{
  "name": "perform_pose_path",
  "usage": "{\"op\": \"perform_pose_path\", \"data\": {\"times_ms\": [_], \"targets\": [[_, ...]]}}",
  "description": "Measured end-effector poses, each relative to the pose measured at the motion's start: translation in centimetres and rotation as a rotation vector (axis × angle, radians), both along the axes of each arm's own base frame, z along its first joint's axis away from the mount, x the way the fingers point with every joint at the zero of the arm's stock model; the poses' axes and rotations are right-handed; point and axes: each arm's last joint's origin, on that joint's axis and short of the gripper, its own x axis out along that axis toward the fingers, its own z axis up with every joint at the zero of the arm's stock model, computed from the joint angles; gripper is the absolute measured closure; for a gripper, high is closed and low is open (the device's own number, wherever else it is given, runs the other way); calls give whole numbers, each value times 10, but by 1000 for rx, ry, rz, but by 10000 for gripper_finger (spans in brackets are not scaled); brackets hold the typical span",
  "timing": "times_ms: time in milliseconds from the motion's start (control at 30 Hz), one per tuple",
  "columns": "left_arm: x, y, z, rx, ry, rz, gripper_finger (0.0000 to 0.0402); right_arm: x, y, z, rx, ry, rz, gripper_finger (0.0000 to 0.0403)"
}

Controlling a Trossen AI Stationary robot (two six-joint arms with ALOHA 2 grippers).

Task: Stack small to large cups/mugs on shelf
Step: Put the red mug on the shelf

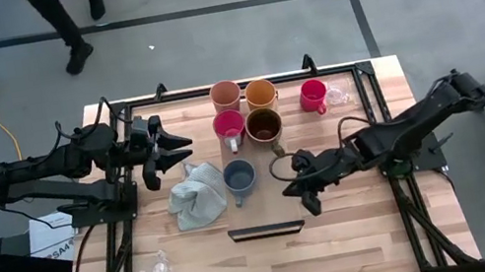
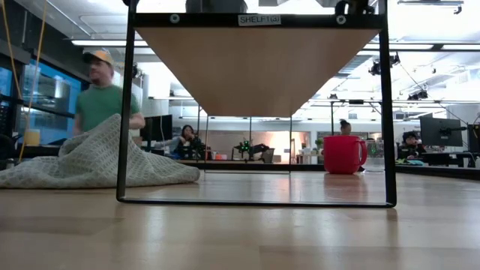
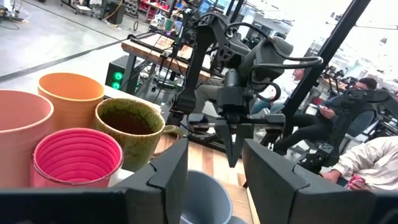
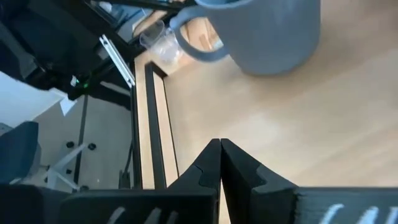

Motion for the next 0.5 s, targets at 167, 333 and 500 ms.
{"op": "perform_pose_path", "data": {"times_ms": [167,333,500], "targets": [[0,0,0,-1,0,-4,261,-17,1,8,-15,25,25,403],[0,-2,0,-26,-2,-52,261,-39,0,17,-67,39,-35,403],[0,-3,0,-49,-3,-91,261,-50,-8,22,-100,46,-79,403]]}}
